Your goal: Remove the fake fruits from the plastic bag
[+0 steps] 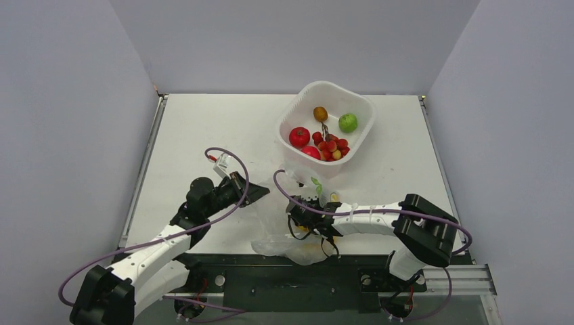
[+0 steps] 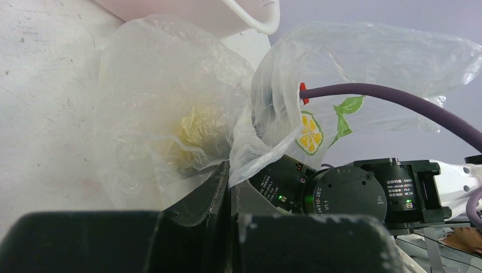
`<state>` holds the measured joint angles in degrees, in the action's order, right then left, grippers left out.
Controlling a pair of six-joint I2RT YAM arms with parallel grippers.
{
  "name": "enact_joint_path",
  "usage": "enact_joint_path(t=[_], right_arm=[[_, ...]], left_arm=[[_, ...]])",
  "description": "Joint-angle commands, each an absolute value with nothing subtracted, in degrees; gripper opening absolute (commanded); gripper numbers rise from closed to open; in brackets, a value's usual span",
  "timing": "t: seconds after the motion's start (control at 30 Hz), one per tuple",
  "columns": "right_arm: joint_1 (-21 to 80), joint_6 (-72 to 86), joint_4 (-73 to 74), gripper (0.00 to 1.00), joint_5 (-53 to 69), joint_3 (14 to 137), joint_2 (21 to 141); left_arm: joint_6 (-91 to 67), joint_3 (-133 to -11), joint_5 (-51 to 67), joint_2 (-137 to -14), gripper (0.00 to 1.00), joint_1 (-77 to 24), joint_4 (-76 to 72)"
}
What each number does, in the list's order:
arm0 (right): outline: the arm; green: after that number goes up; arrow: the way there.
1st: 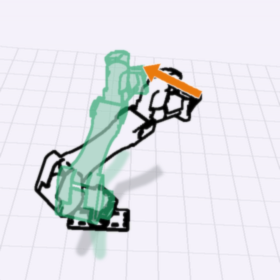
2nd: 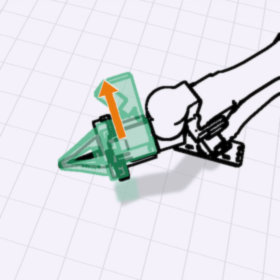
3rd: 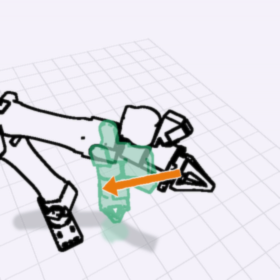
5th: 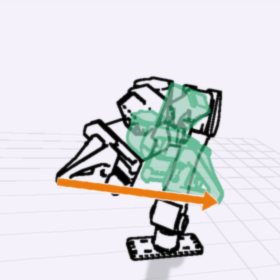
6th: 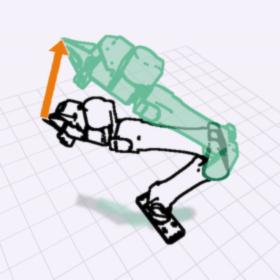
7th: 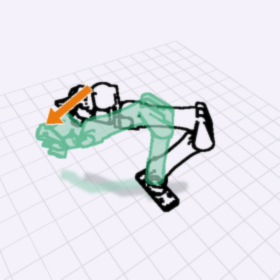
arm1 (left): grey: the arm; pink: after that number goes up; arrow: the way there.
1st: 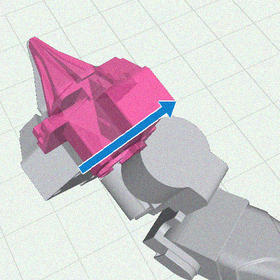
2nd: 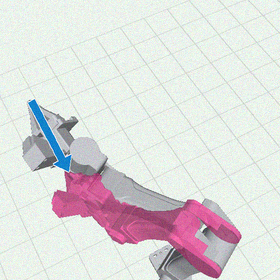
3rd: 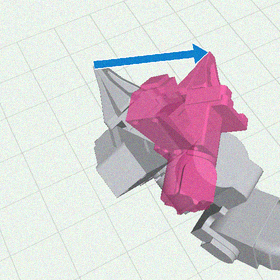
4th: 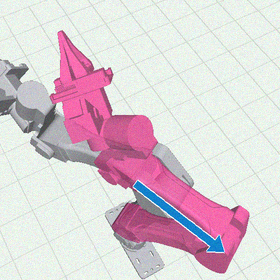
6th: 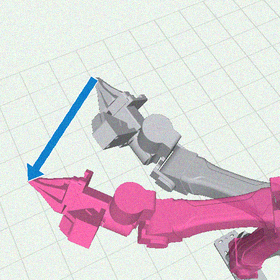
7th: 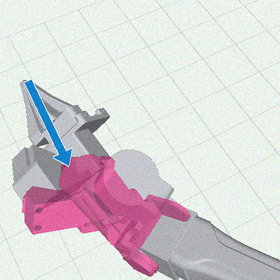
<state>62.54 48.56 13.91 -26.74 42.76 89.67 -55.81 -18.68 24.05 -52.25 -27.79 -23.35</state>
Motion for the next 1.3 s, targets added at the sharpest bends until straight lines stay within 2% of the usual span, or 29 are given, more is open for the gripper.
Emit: enact_joint_path(t=[0.0, 0.1, 0.23, 0.33, 0.43, 0.63, 0.8, 1.03, 1.27], right_arm=[[62.2, 45.4, 10.2, 0.6, -25.0, 41.8, 90.0], [62.2, 43.5, 8.3, 0.53, -24.4, 42.6, 90.3], [62.2, 40.7, 7.4, 0.36, -24.2, 45.4, 90.7], [62.2, 38.3, 6.6, 0.17, -24.4, 47.9, 91.1], [62.2, 34.5, 6.5, 0.05, -25.4, 52.3, 91.0], [62.1, 29.6, 5.8, 0.0, -24.1, 59.9, 90.9], [62.2, 28.9, 5.3, 0.0, -21.0, 62.0, 88.9], [61.7, 25.1, 0.8, 0.0, -16.5, 54.7, 83.6], [61.5, 15.7, -4.9, 0.0, -5.3, 50.5, 81.7]], left_arm=[[-54.4, -20.7, 23.8, -50.7, 0.0, -27.6, -24.2], [-54.3, -20.8, 23.8, -50.4, 0.0, -27.6, -23.5], [-53.5, -21.5, 23.7, -49.8, 0.0, -27.5, -22.1], [-52.4, -22.4, 23.1, -49.2, 0.0, -27.5, -20.1], [-50.4, -23.9, 22.1, -47.8, 0.0, -27.5, -16.8], [-46.0, -26.2, 19.0, -44.9, 0.0, -27.4, -9.7], [-43.0, -27.2, 17.6, -43.7, 0.0, -27.3, -5.1], [-35.3, -30.0, 15.1, -40.6, 0.0, -26.8, 0.7], [-26.7, -36.4, 9.8, -36.8, 0.0, -26.4, 6.5]])
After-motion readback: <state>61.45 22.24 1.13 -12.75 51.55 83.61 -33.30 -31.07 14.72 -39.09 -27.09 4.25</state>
